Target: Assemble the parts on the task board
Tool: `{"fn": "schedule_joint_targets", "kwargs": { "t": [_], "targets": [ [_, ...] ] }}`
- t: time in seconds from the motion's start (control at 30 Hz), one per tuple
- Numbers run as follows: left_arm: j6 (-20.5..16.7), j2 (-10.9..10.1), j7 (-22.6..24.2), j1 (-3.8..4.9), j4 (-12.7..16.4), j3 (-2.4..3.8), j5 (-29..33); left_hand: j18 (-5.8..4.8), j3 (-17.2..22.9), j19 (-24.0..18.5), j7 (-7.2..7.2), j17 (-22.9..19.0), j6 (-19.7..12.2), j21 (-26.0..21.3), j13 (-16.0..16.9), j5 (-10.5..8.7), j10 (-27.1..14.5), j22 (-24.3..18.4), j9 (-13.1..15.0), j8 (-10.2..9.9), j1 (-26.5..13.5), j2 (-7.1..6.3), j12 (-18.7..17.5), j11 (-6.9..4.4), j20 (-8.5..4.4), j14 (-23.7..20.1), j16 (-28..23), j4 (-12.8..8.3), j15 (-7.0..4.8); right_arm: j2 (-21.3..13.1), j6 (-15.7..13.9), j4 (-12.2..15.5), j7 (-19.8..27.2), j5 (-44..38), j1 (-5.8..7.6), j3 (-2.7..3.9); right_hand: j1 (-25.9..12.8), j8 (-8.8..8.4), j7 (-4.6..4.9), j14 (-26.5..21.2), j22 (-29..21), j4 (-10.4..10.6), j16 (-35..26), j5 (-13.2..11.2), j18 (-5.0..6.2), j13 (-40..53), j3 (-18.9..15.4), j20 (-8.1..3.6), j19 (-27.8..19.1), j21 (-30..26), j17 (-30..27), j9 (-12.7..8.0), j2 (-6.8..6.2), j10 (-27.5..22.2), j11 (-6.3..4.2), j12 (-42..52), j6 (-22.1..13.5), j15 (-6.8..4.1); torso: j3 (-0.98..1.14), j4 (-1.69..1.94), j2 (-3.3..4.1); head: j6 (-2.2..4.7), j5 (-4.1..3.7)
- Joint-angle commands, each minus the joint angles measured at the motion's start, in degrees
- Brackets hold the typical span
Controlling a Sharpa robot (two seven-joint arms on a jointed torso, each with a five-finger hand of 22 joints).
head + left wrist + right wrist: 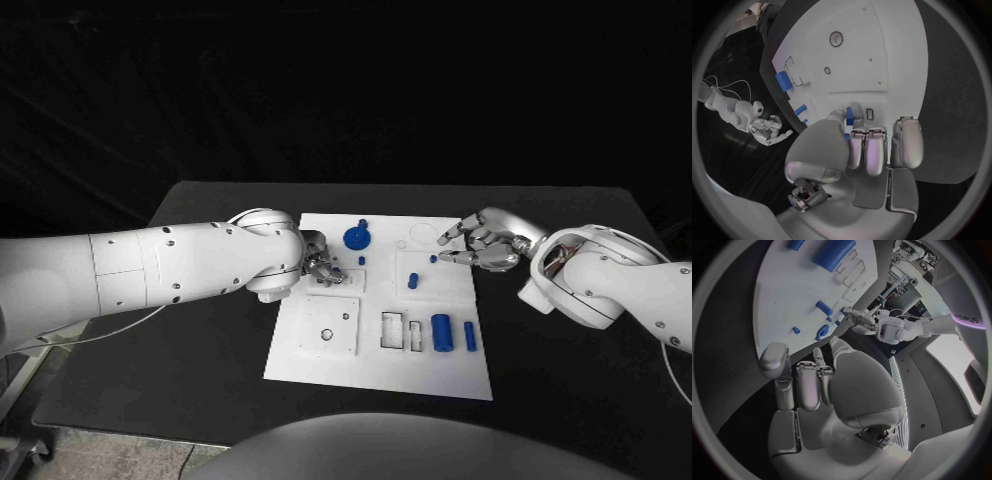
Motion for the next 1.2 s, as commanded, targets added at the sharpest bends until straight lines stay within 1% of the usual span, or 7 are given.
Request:
{"fn": "schedule_joint_targets", "kwargs": {
  "t": [0.03, 0.3, 0.4, 0.5, 0.73, 1.1, 1.2],
  "targets": [
    [-2.6, 0.0, 0.2, -0.16, -0.1, -0.06, -1.7, 0.03, 0.3, -0.4, 0.04, 15.1, 0.0, -0.2, 15.0, 0.23, 6.0, 4.5, 0.1, -0.3, -0.2, -0.13, 0.0, -0.2, 0.01, 6.1, 0.1, 0.0, -0.17, 0.0, 0.8, 0.0, -0.3, 0.4, -0.04, 0.02, 0.2, -0.37, 0.07, 2.6, 3.2, -0.1, -0.2, 0.2, 0.9, 10.0, 0.4, -0.06, -0.3, -0.3, 5.4, -0.1, 0.63, 0.8, 0.34, -0.3, 0.4, 0.31, 0.03, -0.01, -0.02, 0.0, -0.04],
    [-2.7, -0.3, 0.2, -0.72, 0.4, -0.06, -1.8, 0.05, 0.5, -0.5, 0.06, 15.1, -0.1, -0.3, 15.0, 0.17, 6.0, 4.4, 0.2, -0.4, -0.2, -0.29, 0.0, -0.18, 0.01, 6.1, 0.1, 0.0, -0.16, 0.0, 1.1, -0.1, -0.4, 0.5, -0.14, 0.02, 0.4, -0.41, 0.09, 2.6, 3.3, -0.2, -0.2, 0.6, 0.91, 10.0, 0.7, -0.04, -0.4, -0.5, 5.3, -0.2, 0.87, 0.8, 0.36, -0.3, 0.5, 0.32, 0.02, 0.01, -0.07, 0.0, -0.1],
    [-2.1, -0.4, 0.2, -0.91, 0.5, -0.06, -1.7, 0.08, 1.0, -0.6, 0.15, 15.1, 0.0, -0.4, 15.0, -0.59, 6.0, 4.4, 0.3, -0.6, -0.6, -0.72, 0.0, -0.1, 0.06, 6.1, 0.1, 0.0, -0.11, 0.0, 1.3, -0.2, -0.5, 0.5, -0.18, 0.02, 0.6, -0.44, 0.11, 2.6, 3.3, -0.4, -0.2, 1.2, 0.93, 10.0, 1.0, -0.03, -0.4, -0.6, 5.3, -0.2, 0.92, 0.8, 0.39, -0.3, 0.6, 0.33, 0.0, 0.0, -0.04, 0.0, -0.1],
    [-1.5, -0.4, 0.2, -1.02, 0.5, -0.06, -1.5, 0.09, 1.5, -0.6, 0.31, 15.1, 0.3, -0.6, 15.0, -4.41, 6.0, 4.4, 0.5, -1.3, -2.4, -1.14, 0.0, 0.06, 0.19, 6.1, 0.1, 0.1, 0.04, 0.0, 1.4, -0.2, -0.6, 0.5, -0.23, 0.02, 0.8, -0.44, 0.16, 2.6, 3.3, -0.6, -0.3, 1.9, 0.93, 9.9, 1.2, -0.02, -0.4, -0.7, 5.3, -0.3, 0.94, 0.7, 0.43, -0.3, 0.8, 0.37, 0.0, 0.03, -0.02, 0.0, -0.13],
    [-0.4, -0.5, 0.2, -1.12, 0.6, -0.06, -1.1, 0.15, 1.6, -0.8, 0.6, 15.1, 0.5, -0.9, 15.0, -7.58, 6.0, 4.3, 0.8, -2.4, -5.0, -2.06, 0.0, 0.32, 0.4, 6.1, 0.1, 0.2, 0.26, 0.0, 1.8, -0.3, -0.9, 0.5, -0.29, 0.02, 1.3, -0.56, 0.21, 2.5, 3.4, -1.3, -0.4, 4.0, 0.95, 9.9, 1.9, 0.03, -0.4, -1.0, 5.2, -0.5, 0.91, 0.7, 0.48, -0.4, 1.1, 0.41, 0.02, 0.04, -0.02, 0.0, -0.08],
    [-0.2, -0.7, 0.4, -1.17, 0.7, -0.06, -0.9, 0.22, -1.7, -1.0, 1.5, 14.9, 1.1, -1.4, 15.0, -19.71, 6.0, 4.4, 0.6, -6.1, -12.0, -2.24, 0.0, 1.15, 1.08, 6.0, 0.1, 0.3, 0.98, 0.2, 2.0, -0.5, -1.1, 0.6, -0.36, 0.02, 1.8, -0.76, 0.23, 2.5, 3.5, -1.9, -0.4, 5.7, 0.99, 9.8, 2.8, 0.04, -0.4, -1.4, 5.2, -0.8, 0.81, 0.6, 0.48, -0.4, 1.3, 0.41, -0.01, 0.02, -0.04, 0.0, 0.02],
    [-0.3, -0.7, 0.6, -1.18, 0.7, -0.06, -0.8, 0.25, -2.7, -1.0, 1.62, 14.9, 1.3, -1.6, 14.8, -21.12, 5.8, 4.4, 0.7, -6.7, -13.2, -2.09, -0.1, 1.24, 1.18, 6.0, 0.0, 0.3, 1.09, 0.3, 2.0, -0.5, -1.1, 0.6, -0.38, 0.02, 1.9, -0.79, 0.24, 2.5, 3.5, -2.1, -0.5, 6.0, 1.0, 9.8, 3.0, 0.03, -0.4, -1.4, 5.1, -0.8, 0.8, 0.6, 0.48, -0.4, 1.3, 0.41, -0.01, 0.01, -0.04, 0.0, 0.03]
  ]
}}
